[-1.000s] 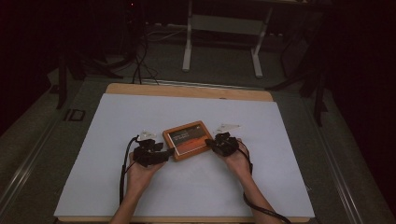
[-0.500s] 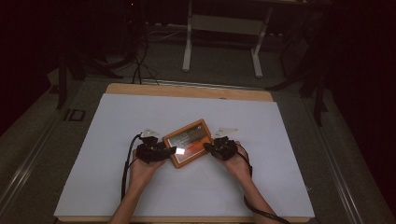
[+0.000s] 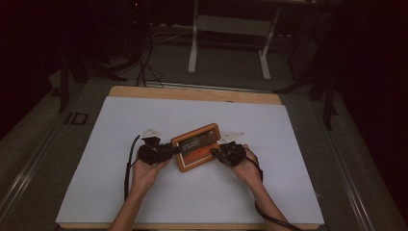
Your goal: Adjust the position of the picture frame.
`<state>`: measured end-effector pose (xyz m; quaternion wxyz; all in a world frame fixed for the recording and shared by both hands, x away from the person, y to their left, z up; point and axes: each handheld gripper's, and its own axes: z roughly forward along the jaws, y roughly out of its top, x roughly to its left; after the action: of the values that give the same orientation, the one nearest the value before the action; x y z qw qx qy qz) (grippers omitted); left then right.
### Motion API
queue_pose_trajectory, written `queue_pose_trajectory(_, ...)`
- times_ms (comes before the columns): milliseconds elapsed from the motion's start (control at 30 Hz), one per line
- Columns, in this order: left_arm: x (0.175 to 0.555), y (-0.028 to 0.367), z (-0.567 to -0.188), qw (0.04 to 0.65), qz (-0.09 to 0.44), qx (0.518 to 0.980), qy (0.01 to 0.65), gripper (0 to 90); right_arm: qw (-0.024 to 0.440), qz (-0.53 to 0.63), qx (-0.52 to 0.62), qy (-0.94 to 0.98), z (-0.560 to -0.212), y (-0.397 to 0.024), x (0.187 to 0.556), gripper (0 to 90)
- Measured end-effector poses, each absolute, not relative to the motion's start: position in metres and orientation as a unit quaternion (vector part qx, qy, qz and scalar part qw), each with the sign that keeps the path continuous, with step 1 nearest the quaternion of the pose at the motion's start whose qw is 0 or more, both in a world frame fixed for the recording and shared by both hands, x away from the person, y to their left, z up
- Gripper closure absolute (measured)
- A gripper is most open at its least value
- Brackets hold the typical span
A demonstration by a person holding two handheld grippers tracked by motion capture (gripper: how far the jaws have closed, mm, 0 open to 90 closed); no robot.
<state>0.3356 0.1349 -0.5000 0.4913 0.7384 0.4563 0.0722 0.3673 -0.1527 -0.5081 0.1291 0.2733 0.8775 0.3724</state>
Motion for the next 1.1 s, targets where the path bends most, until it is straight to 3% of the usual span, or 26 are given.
queue_pose_trajectory(233,0.33,0.122,-0.488,0.485,0.095,0.772,0.4,68.9,0.135,0.378,0.241,0.884,-0.48,-0.157,0.357,81.4)
queue_pose_trajectory(733,0.323,0.099,-0.468,0.469,0.13,0.807,0.335,70.0,0.166,0.383,0.162,0.894,-0.419,-0.168,0.338,63.0)
queue_pose_trajectory(1100,0.324,0.086,-0.452,0.462,0.146,0.822,0.299,70.1,0.169,0.374,0.142,0.901,-0.415,-0.162,0.36,44.6)
